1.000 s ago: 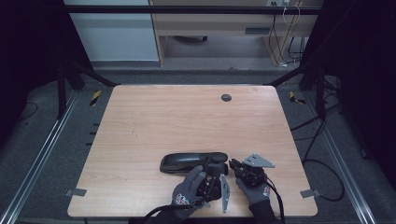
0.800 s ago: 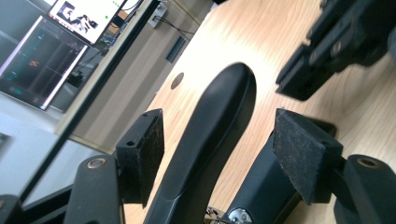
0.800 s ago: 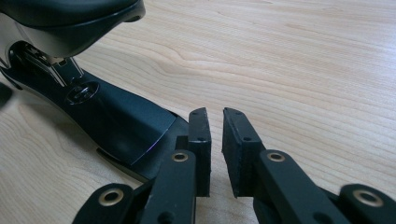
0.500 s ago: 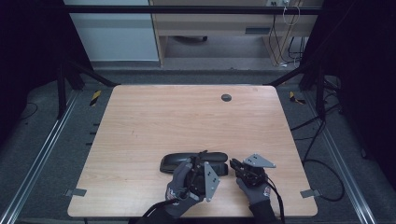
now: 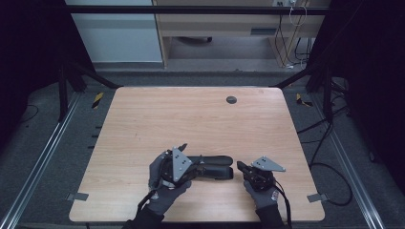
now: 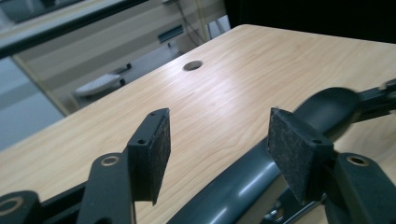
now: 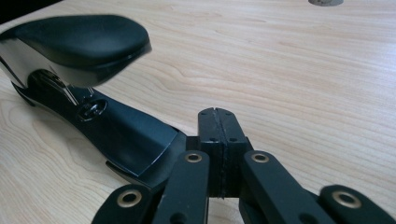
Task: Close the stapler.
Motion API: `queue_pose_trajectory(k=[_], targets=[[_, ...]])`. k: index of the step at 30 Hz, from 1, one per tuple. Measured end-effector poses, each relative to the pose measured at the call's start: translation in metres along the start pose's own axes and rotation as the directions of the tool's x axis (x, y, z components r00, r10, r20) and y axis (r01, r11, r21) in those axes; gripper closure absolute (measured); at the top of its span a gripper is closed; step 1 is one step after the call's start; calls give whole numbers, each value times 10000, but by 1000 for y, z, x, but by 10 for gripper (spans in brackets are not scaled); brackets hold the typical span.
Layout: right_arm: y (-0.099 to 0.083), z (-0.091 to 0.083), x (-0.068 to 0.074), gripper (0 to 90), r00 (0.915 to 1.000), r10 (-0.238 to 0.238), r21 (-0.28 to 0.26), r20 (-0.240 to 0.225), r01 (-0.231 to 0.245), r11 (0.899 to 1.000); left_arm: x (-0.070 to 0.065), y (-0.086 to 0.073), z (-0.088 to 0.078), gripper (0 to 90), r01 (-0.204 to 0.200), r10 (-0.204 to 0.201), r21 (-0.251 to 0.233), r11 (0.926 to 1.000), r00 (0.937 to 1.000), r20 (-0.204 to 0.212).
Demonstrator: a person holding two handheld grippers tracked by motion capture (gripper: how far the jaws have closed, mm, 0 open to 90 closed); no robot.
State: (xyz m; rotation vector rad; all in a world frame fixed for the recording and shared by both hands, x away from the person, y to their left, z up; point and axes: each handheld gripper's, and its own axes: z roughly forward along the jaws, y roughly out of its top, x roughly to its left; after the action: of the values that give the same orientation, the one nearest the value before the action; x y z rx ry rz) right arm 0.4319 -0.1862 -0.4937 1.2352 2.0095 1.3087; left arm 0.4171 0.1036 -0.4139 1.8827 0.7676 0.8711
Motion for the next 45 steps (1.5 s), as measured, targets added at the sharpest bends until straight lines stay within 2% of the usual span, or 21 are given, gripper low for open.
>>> queue_pose_trajectory(k=[5, 8, 14, 17, 22, 25, 28, 31, 39, 45], targets=[[7, -4, -2, 900, 10000, 5, -236, 71, -3, 9997, 25, -11, -8, 408, 721, -718, 71, 9974, 9970, -277], [12, -7, -3, 900, 10000, 59, -431, 75, -56, 9991, 41, -19, -16, 416, 1143, -1137, 82, 9934, 9920, -541], [23, -14, 1, 900, 10000, 88, -830, -29, -91, 9965, 70, -40, -32, 422, 1768, -1731, 204, 9840, 9773, -1222], [30, -16, 7, 900, 9999, -53, -1019, -143, 38, 9948, 81, -52, -38, 422, 2024, -1957, 345, 9787, 9705, -1408], [37, -17, 16, 900, 9989, -281, -1217, -367, 234, 9923, 97, -78, -51, 423, 2398, -2232, 666, 9685, 9552, -1943], [38, -17, 21, 900, 9985, -471, -1219, -295, 432, 9916, 104, -90, -56, 423, 2635, -2420, 755, 9617, 9455, -2178], [39, -18, 22, 900, 9980, -482, -1290, -419, 424, 9907, 111, -99, -60, 425, 2890, -2642, 758, 9543, 9348, -2375], [41, -19, 24, 900, 9974, -540, -1343, -487, 471, 9898, 114, -103, -62, 426, 3002, -2739, 727, 9511, 9285, -2509], [38, -16, 26, 900, 9972, -499, -1158, -560, 431, 9923, 119, -111, -60, 427, 3186, -2857, 834, 9442, 9183, -2741], [31, -13, 23, 900, 9978, -407, -947, -533, 355, 9949, 121, -116, -58, 428, 3241, -2868, 954, 9412, 9157, -2815]])
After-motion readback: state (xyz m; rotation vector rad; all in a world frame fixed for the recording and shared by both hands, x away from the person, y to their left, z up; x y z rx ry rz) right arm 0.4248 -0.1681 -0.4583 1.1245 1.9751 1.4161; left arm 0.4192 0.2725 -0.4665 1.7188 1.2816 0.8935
